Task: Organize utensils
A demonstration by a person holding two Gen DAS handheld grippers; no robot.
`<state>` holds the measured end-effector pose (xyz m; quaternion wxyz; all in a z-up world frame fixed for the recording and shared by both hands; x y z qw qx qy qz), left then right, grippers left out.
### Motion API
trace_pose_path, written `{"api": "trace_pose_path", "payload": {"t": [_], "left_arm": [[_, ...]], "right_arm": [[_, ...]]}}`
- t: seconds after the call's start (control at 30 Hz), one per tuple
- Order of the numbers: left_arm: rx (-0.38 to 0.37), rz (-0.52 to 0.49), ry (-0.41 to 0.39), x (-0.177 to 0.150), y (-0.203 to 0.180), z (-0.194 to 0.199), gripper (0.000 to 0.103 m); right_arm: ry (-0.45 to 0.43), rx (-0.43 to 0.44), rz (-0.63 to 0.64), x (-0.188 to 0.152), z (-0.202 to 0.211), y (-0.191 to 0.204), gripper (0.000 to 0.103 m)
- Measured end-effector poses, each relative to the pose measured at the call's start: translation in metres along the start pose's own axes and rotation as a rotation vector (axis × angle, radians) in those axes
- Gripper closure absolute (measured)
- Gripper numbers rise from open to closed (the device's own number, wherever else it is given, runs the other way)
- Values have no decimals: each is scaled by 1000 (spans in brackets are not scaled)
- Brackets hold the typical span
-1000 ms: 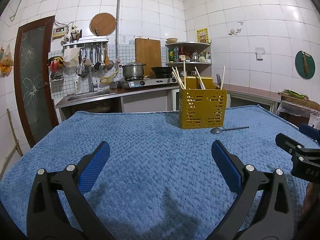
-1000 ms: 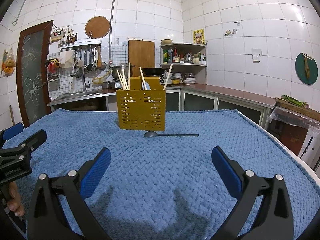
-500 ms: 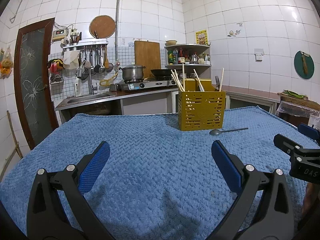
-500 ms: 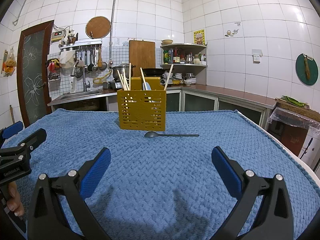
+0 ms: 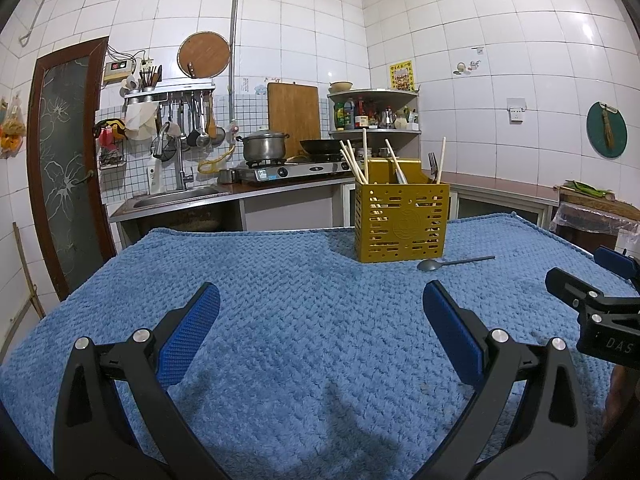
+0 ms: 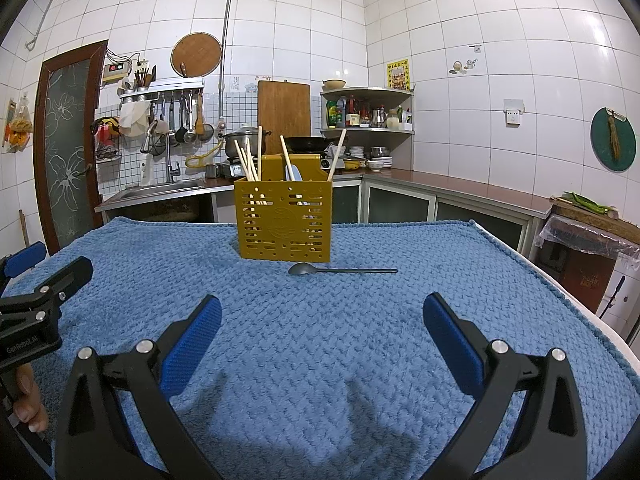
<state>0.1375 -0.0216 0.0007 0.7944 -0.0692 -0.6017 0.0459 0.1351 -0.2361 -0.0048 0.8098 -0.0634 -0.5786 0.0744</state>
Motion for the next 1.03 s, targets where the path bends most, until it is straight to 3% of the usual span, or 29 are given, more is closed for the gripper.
{"api": "trace_pose_path", "payload": {"t": [1.03], "left_arm": [[-14, -7, -19, 6, -1, 5, 5]], "right_arm": [[1, -1, 2, 1, 0, -4, 5]]}}
Point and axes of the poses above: each gripper's, at about its wrist camera, not at the fingertips, and z roughly against the way its jaws point, y to its left, x to its top, the point moved 7 cm from there along -z, roughly the way its jaws point, and after that the axes turned 13 degrees about z, right-handed, at the moved point
